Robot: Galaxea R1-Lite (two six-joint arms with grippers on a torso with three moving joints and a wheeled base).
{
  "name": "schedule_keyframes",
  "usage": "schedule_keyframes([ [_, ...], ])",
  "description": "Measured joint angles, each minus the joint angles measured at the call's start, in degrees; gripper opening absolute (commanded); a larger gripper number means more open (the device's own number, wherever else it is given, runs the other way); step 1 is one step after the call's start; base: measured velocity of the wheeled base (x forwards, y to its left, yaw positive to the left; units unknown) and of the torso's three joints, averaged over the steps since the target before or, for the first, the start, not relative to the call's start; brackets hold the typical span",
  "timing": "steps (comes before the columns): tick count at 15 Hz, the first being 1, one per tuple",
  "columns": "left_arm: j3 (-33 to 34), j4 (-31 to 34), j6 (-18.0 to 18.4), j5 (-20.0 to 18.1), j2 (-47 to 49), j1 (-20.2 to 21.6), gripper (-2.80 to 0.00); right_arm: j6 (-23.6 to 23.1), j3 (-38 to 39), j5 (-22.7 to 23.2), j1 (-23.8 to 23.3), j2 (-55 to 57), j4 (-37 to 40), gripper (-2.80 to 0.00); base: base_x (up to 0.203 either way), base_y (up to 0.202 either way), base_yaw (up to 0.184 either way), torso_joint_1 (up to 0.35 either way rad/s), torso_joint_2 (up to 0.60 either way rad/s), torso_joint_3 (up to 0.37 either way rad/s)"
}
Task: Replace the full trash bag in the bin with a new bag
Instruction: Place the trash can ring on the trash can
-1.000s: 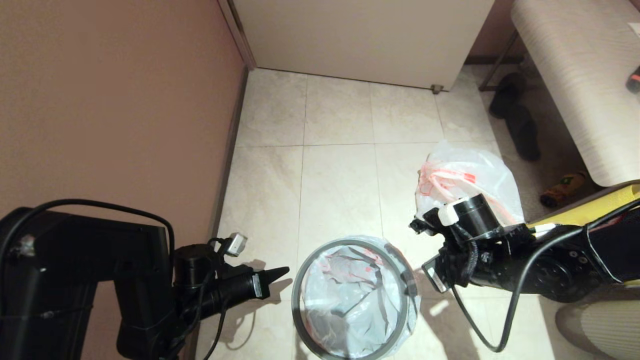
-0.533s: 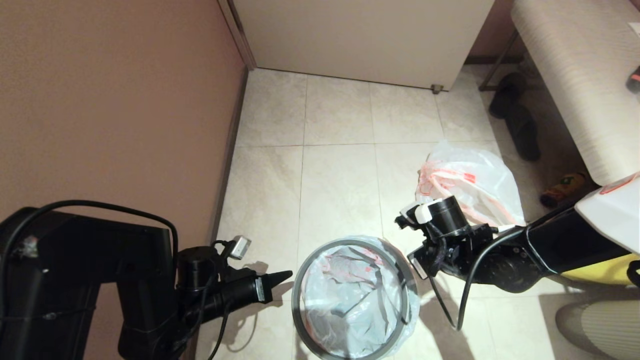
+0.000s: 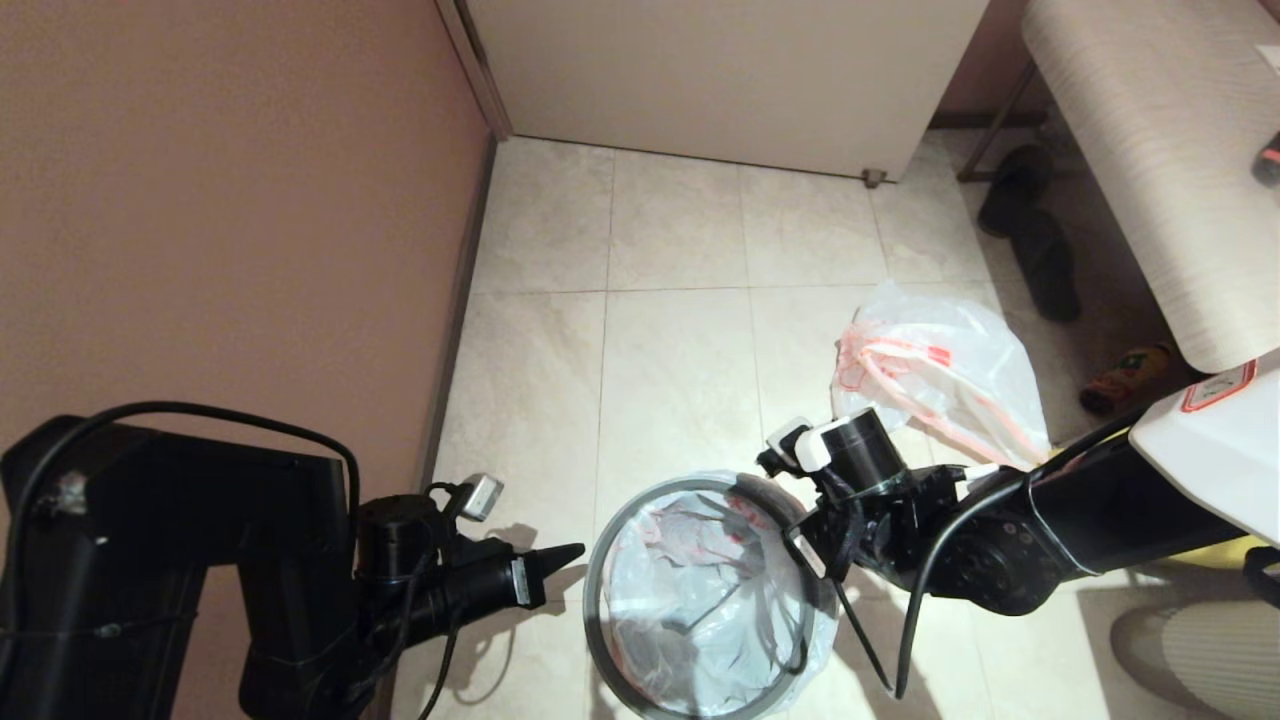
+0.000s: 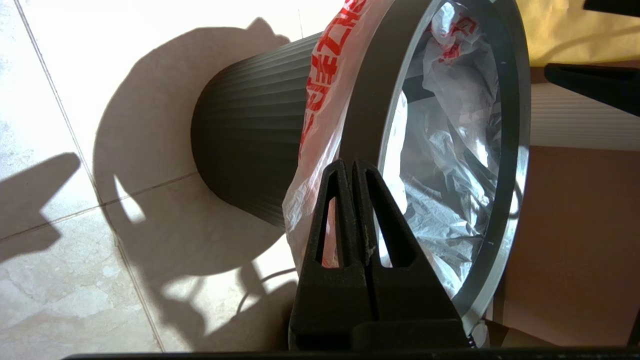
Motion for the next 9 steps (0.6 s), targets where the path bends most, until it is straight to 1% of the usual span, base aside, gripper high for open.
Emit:
schedule_keyframes([
  [4,-0.17,0.0,0.0,0.02,0.01,0.02,-2.8,0.04,0.96,-0.23,1.67,1.51,0.14,0.0,0.0,0.0,0.0,0.0,0.0,0.0],
  [5,-0.2,0.0,-0.01,0.07,0.04,0.07,-2.8,0.04,0.99,-0.23,1.84,2.34,-0.08,-2.8,0.0,0.0,0.0,0.0,0.0,0.0],
  [9,-0.27,0.02,-0.02,0.07,0.12,0.09,-2.8,0.06,-0.21,-0.22,1.95,5.17,-0.26,-2.8,0.0,0.0,0.0,0.0,0.0,0.0],
])
